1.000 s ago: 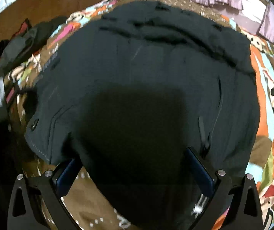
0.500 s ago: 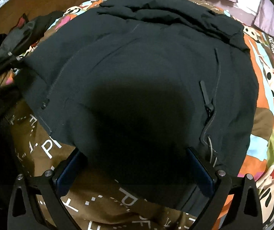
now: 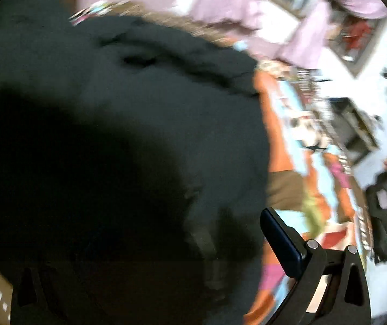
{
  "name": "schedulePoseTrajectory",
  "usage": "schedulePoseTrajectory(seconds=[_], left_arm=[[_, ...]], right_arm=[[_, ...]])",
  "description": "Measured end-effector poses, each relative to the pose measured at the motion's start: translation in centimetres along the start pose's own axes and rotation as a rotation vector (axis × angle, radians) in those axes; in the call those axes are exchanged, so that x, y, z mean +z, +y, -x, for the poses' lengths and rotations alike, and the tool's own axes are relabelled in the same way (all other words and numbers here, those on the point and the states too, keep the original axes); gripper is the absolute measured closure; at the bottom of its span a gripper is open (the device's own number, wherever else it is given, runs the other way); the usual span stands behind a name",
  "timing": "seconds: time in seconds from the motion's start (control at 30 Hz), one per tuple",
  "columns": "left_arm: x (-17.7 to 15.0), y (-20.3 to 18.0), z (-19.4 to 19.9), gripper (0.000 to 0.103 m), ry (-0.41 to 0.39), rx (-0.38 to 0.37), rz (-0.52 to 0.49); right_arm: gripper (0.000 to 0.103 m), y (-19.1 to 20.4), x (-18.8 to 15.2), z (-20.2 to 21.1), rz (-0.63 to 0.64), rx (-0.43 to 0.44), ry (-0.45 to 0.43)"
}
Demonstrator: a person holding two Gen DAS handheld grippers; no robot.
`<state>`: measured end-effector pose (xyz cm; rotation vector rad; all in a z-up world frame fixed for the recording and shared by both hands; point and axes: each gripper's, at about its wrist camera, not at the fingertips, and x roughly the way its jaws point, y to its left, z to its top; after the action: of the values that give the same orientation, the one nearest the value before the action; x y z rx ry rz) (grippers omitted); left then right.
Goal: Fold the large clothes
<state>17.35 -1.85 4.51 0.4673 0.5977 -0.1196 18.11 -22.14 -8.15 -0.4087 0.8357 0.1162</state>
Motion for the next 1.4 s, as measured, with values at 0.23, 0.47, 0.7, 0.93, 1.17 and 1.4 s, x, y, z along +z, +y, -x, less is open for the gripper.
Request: schedulePoseTrajectory(seconds=[0.23, 0.47, 0.7, 0.93, 1.17, 1.4], left_arm=[[1.5, 3.1, 0.0, 0.091, -0.016, -0.013, 0.106], [0.5, 5.7, 2.4, 0.094, -0.04, -0.029, 0.195], [-2.5, 5.9, 6.3, 0.096, -0.095, -0.043, 0.27], [-3.5, 5.8, 11.5, 0.097, -0.13, -0.102, 0.286], [-3.1, 5.1, 15.2, 0.098, -0.141, -0.118, 0.271], [-1.3, 5.6, 15.6, 0.098, -0.169, -0.107, 0.27]], right_arm=[[0.044, -4.2, 2.3, 4.5, -0.114, 0.067, -0.216], [0.08, -4.4, 4.3, 9.1, -0.156, 0.129, -0.389], [0.088, -4.7, 3.6, 12.1, -0.209, 0.199, -0.466], [0.09, -5.2, 1.6, 15.5, -0.205, 0.252, -0.516], [0.09, -5.3, -0.1, 18.8, -0.171, 0.284, -0.542], [0.09, -6.2, 2.1, 20.4, -0.107, 0.281, -0.572]])
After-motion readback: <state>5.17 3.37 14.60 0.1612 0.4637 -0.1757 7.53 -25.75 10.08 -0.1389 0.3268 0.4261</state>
